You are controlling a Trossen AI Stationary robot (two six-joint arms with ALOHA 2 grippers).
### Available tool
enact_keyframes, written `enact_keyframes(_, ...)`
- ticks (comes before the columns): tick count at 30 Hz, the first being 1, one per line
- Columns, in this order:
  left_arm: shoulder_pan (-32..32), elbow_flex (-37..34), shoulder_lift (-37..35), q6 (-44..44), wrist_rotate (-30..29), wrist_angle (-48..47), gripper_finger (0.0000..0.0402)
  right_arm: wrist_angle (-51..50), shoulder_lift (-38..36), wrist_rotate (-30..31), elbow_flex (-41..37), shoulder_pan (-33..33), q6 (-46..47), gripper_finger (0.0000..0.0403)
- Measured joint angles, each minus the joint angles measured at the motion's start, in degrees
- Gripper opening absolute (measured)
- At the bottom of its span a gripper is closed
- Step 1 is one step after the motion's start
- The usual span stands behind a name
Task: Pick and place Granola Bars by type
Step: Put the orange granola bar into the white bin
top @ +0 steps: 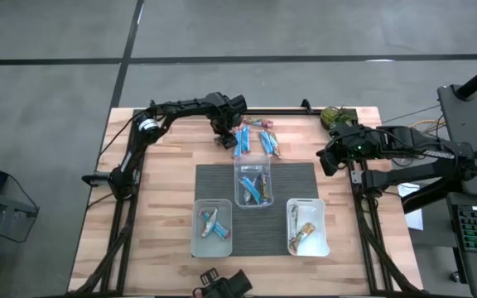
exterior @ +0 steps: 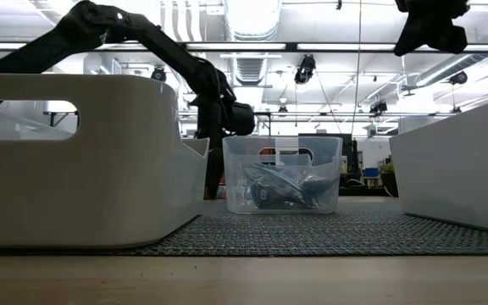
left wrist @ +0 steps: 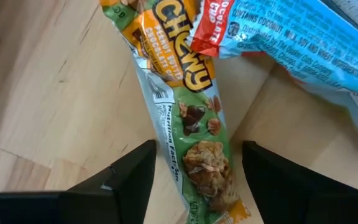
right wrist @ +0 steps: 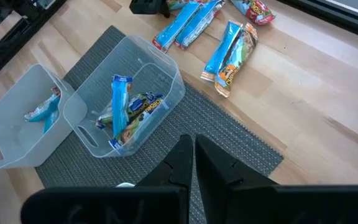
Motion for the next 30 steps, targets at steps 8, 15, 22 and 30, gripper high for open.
enact_keyframes(8,0.07,0.0,0.0,0.37,-0.24,-1.45,0.0149,0.07,0.0,-0.01,-0.41,0.0,0.02,0.0012)
enact_keyframes(15,0.13,-0.04,0.0,0.55,0.74,-2.14,0.0103,0.07,0.0,0.0,-0.41,0.0,0.01,0.0013)
enact_keyframes(22,0.13,-0.07,0.0,0.69,0.87,-2.21,0.0094,0.06,0.0,0.0,-0.41,0.0,0.0,0.0013)
enact_keyframes(30,0.38,-0.11,-0.08,2.16,0.85,-3.92,0.0093,0.08,-0.02,0.0,-0.41,0.0,-0.02,0.0013)
